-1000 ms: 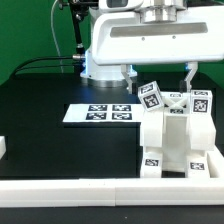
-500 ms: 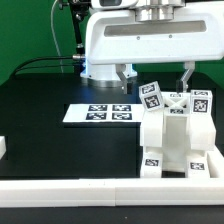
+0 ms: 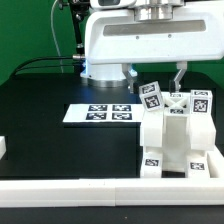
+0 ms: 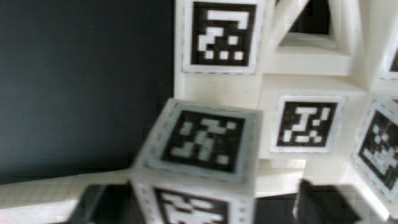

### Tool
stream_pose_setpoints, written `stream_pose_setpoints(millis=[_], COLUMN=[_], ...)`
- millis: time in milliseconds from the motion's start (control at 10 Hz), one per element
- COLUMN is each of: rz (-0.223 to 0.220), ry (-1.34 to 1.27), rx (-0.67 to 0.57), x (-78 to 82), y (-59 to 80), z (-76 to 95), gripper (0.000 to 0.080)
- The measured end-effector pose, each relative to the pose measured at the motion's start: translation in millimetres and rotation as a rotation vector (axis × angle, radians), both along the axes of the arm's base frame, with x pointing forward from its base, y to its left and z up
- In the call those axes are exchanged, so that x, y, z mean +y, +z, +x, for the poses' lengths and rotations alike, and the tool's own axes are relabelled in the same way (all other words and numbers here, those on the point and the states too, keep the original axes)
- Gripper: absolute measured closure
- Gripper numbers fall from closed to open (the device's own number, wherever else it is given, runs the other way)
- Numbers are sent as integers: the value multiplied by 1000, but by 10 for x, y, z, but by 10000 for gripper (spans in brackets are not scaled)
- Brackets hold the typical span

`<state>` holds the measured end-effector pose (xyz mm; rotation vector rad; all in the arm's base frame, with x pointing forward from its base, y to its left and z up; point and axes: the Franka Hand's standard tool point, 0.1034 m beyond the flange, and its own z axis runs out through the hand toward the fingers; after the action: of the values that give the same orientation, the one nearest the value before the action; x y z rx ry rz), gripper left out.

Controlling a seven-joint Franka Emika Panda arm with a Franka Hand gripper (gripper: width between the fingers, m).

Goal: Assemble chair

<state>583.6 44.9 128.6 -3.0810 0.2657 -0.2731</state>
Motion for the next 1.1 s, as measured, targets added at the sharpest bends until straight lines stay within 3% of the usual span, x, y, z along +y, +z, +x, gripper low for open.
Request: stream_pose_setpoints(millis=[100, 800, 1100], rz=[9, 83, 138], ry=[-53, -482, -766], rx=[0, -5, 1], x=[-3, -33, -54], y=[1, 7, 7], z=[2, 26, 27], gripper=[521, 518, 518])
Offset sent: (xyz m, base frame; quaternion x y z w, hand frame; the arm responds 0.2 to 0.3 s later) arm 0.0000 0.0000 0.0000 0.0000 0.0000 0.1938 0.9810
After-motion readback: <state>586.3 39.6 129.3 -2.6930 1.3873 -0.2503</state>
